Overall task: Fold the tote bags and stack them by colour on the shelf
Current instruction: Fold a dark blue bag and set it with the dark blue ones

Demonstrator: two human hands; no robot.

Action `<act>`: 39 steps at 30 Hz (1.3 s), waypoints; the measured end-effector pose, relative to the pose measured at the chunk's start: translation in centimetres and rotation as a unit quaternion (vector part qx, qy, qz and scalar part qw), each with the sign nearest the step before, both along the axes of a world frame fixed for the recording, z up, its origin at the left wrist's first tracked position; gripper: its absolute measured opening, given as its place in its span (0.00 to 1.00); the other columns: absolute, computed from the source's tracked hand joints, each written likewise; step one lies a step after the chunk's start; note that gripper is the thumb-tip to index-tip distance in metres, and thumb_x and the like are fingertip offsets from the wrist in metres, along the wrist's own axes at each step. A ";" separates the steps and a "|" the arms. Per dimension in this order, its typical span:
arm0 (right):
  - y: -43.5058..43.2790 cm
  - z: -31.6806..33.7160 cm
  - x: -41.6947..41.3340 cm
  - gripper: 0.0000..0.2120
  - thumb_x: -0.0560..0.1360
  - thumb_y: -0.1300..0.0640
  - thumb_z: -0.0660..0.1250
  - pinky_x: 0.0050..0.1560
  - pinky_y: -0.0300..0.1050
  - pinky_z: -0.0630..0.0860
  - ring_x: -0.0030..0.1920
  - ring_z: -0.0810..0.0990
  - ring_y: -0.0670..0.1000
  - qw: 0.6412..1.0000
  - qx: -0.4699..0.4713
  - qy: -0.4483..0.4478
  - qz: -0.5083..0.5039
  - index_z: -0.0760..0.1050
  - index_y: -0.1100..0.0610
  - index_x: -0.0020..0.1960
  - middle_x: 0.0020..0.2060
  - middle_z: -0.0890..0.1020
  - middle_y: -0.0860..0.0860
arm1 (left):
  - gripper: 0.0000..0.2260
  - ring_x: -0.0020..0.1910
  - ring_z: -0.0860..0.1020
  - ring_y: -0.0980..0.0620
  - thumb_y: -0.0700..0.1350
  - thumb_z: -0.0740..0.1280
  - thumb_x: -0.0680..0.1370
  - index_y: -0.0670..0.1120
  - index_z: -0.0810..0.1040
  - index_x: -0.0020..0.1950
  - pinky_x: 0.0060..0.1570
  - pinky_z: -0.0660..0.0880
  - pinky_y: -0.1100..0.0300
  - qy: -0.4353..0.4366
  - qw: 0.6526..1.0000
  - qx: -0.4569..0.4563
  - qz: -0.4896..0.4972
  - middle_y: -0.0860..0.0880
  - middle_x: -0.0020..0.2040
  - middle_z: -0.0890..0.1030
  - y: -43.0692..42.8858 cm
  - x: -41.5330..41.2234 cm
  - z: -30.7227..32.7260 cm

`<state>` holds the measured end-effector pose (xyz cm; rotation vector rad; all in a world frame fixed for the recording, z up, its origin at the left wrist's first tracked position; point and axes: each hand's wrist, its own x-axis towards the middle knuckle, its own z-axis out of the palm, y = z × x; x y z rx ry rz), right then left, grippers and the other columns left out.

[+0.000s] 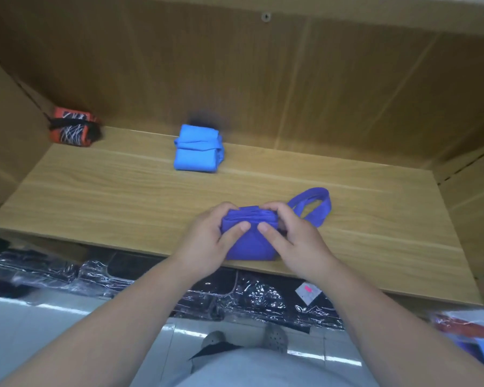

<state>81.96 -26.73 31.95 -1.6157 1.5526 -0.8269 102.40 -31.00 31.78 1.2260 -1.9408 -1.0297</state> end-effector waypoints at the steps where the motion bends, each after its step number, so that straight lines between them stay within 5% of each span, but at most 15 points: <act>1: -0.3 -0.1 0.2 0.14 0.76 0.36 0.62 0.58 0.53 0.77 0.53 0.83 0.43 1.000 0.000 -0.003 -0.014 0.71 0.40 0.58 0.49 0.85 0.41 | 0.14 0.43 0.77 0.57 0.63 0.62 0.76 0.53 0.76 0.47 0.46 0.73 0.57 -0.013 1.000 -0.009 0.002 0.56 0.42 0.79 -0.2 -0.2 0.1; 4: -1.2 -0.4 0.3 0.15 0.75 0.36 0.61 0.51 0.52 0.77 0.45 0.79 0.46 0.998 -0.031 0.048 -0.033 0.76 0.44 0.53 0.44 0.81 0.43 | 0.17 0.42 0.75 0.56 0.64 0.61 0.75 0.52 0.74 0.44 0.44 0.70 0.57 -0.042 0.999 0.004 0.021 0.55 0.41 0.77 -0.7 -0.4 0.0; 8: -2.3 -0.4 0.4 0.20 0.76 0.36 0.60 0.50 0.47 0.75 0.47 0.77 0.44 0.993 -0.062 0.097 -0.017 0.78 0.48 0.56 0.51 0.75 0.41 | 0.16 0.50 0.79 0.51 0.57 0.69 0.78 0.49 0.78 0.60 0.53 0.74 0.56 -0.047 0.995 0.023 0.089 0.53 0.51 0.82 -0.6 -0.8 0.1; 12: -3.0 -0.9 0.6 0.20 0.75 0.35 0.59 0.51 0.50 0.76 0.49 0.78 0.44 0.994 -0.049 0.100 -0.005 0.78 0.47 0.54 0.52 0.77 0.39 | 0.24 0.46 0.78 0.45 0.66 0.62 0.76 0.48 0.84 0.55 0.50 0.77 0.48 -0.164 0.971 -0.111 0.132 0.51 0.45 0.84 -1.1 -0.4 -0.4; 19: -4.3 -1.0 0.7 0.10 0.76 0.45 0.72 0.54 0.47 0.76 0.50 0.79 0.42 0.996 -0.038 0.075 -0.015 0.81 0.47 0.54 0.48 0.82 0.41 | 0.27 0.55 0.73 0.47 0.69 0.54 0.74 0.54 0.83 0.57 0.54 0.67 0.50 -0.221 0.965 -0.080 0.120 0.55 0.55 0.79 -2.2 -0.6 -1.7; 23: -4.4 -0.8 0.7 0.19 0.75 0.35 0.61 0.50 0.49 0.74 0.47 0.76 0.49 0.975 -0.100 0.200 -0.007 0.83 0.46 0.52 0.43 0.83 0.42 | 0.29 0.54 0.72 0.46 0.69 0.52 0.73 0.53 0.83 0.55 0.50 0.62 0.53 -0.253 0.958 -0.079 0.109 0.53 0.52 0.78 -2.9 -0.8 -1.8; 27: -4.5 -0.2 0.6 0.31 0.75 0.30 0.49 0.54 0.47 0.57 0.56 0.72 0.52 0.931 -0.098 0.347 0.058 0.80 0.46 0.62 0.48 0.82 0.44 | 0.29 0.54 0.72 0.46 0.69 0.51 0.73 0.51 0.81 0.54 0.52 0.65 0.50 -0.268 0.956 -0.081 0.090 0.52 0.52 0.78 -2.9 -1.1 -1.9; 30: -4.6 0.0 0.3 0.39 0.70 0.26 0.42 0.53 0.45 0.53 0.59 0.68 0.50 0.942 -0.014 0.325 0.084 0.77 0.46 0.65 0.54 0.80 0.44 | 0.26 0.53 0.72 0.47 0.69 0.55 0.73 0.52 0.80 0.53 0.54 0.67 0.51 -0.214 0.971 -0.077 0.077 0.53 0.51 0.78 -2.8 -1.0 -1.8; 33: -4.4 0.3 0.3 0.40 0.68 0.26 0.45 0.60 0.47 0.59 0.60 0.69 0.49 0.960 0.019 0.262 0.091 0.77 0.50 0.63 0.55 0.79 0.44 | 0.20 0.52 0.73 0.52 0.66 0.63 0.71 0.54 0.79 0.53 0.57 0.69 0.55 -0.116 0.990 -0.036 0.072 0.55 0.51 0.78 -2.6 -0.7 -1.8; 36: -3.5 0.5 0.4 0.24 0.76 0.33 0.58 0.61 0.49 0.68 0.56 0.73 0.49 0.985 0.028 0.154 0.073 0.74 0.52 0.56 0.51 0.77 0.45 | 0.17 0.50 0.77 0.56 0.57 0.75 0.70 0.56 0.77 0.56 0.53 0.74 0.61 0.071 0.986 0.098 0.112 0.53 0.51 0.78 -1.8 -1.0 -0.2; 39: -2.9 1.6 0.9 0.07 0.81 0.49 0.65 0.51 0.36 0.68 0.50 0.73 0.41 0.998 0.007 0.038 0.047 0.72 0.52 0.52 0.49 0.75 0.44 | 0.18 0.44 0.80 0.60 0.44 0.76 0.75 0.51 0.77 0.62 0.44 0.76 0.65 0.226 0.941 0.215 0.131 0.52 0.48 0.81 -0.8 -1.8 1.6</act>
